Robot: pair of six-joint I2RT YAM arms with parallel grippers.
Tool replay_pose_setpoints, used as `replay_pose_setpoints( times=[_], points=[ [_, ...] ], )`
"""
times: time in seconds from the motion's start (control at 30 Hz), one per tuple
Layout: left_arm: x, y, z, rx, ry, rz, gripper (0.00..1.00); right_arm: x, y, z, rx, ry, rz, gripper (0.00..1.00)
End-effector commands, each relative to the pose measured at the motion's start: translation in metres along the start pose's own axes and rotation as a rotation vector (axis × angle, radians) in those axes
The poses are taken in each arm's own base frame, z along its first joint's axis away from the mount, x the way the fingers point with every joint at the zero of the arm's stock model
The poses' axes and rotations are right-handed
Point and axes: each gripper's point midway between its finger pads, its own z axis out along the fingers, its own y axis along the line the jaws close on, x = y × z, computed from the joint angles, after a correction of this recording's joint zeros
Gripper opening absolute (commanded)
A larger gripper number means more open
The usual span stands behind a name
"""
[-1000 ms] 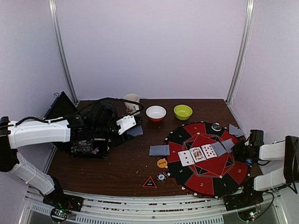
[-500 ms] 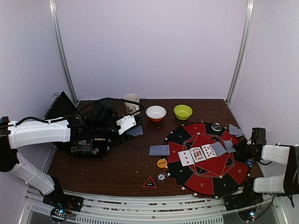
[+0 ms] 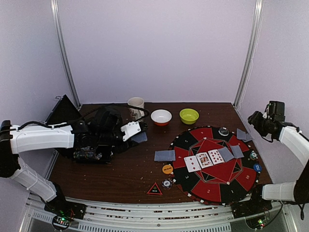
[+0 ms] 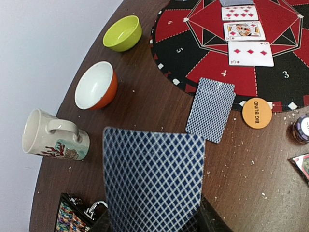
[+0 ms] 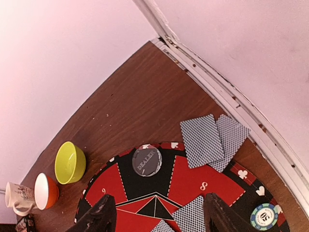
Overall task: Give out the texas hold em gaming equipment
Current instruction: Distribute the poker card in the community card area, then place the poker card at the center of the board.
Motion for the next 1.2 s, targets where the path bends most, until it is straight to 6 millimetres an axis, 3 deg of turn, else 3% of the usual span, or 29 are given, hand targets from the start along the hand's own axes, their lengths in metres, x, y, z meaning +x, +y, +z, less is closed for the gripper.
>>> replay_pose_setpoints(
  times=[0.0, 0.1, 0.27, 0.43, 0.63, 0.77, 0.83, 0.87, 0.9, 0.93, 1.0, 1.07, 1.1, 1.17],
  points=[
    [0.005, 0.002, 0.007, -0.03, 0.014, -0.06, 0.44, -0.005, 0.044, -0.009, -0.071, 0.008, -0.219, 0.64],
    [0.017, -0.006, 0.003, -0.004, 0.052, -0.192, 0.44, 0.002, 0.083, -0.015, -0.133, 0.013, -0.365, 0.64],
    [0.065, -0.035, 0.004, 0.027, 0.156, -0.499, 0.44, 0.023, 0.12, -0.01, -0.246, 0.071, -0.441, 0.65],
    [0.13, -0.065, 0.002, -0.028, 0.35, -0.71, 0.44, 0.033, 0.14, -0.007, -0.306, 0.106, -0.502, 0.65],
    [0.154, -0.096, -0.005, -0.011, 0.388, -0.791, 0.5, 0.04, 0.154, -0.012, -0.375, 0.112, -0.543, 0.65],
    [0.162, -0.109, -0.008, -0.011, 0.427, -0.775, 0.7, 0.042, 0.157, -0.012, -0.396, 0.117, -0.554, 0.66],
    [0.161, -0.109, -0.012, -0.023, 0.43, -0.782, 0.75, 0.042, 0.159, -0.013, -0.404, 0.116, -0.56, 0.66],
    [0.158, -0.11, -0.014, -0.017, 0.421, -0.778, 0.82, 0.041, 0.16, -0.013, -0.407, 0.114, -0.561, 0.67],
    [0.152, -0.109, -0.016, -0.014, 0.405, -0.775, 0.94, 0.041, 0.161, -0.014, -0.415, 0.115, -0.563, 0.69],
    [0.146, -0.108, -0.02, -0.011, 0.386, -0.77, 0.98, 0.04, 0.163, -0.015, -0.423, 0.113, -0.561, 0.71],
    [0.134, -0.103, -0.027, -0.014, 0.349, -0.756, 0.98, 0.036, 0.168, -0.019, -0.44, 0.102, -0.556, 0.76],
    [0.119, -0.094, -0.037, -0.024, 0.301, -0.743, 0.98, 0.028, 0.173, -0.021, -0.446, 0.08, -0.553, 0.91],
    [0.102, -0.083, -0.044, -0.031, 0.243, -0.742, 0.98, 0.024, 0.174, -0.022, -0.447, 0.067, -0.553, 0.99],
    [0.069, -0.062, -0.056, -0.056, 0.132, -0.725, 0.98, 0.012, 0.174, -0.022, -0.436, 0.025, -0.545, 1.0]
  ],
)
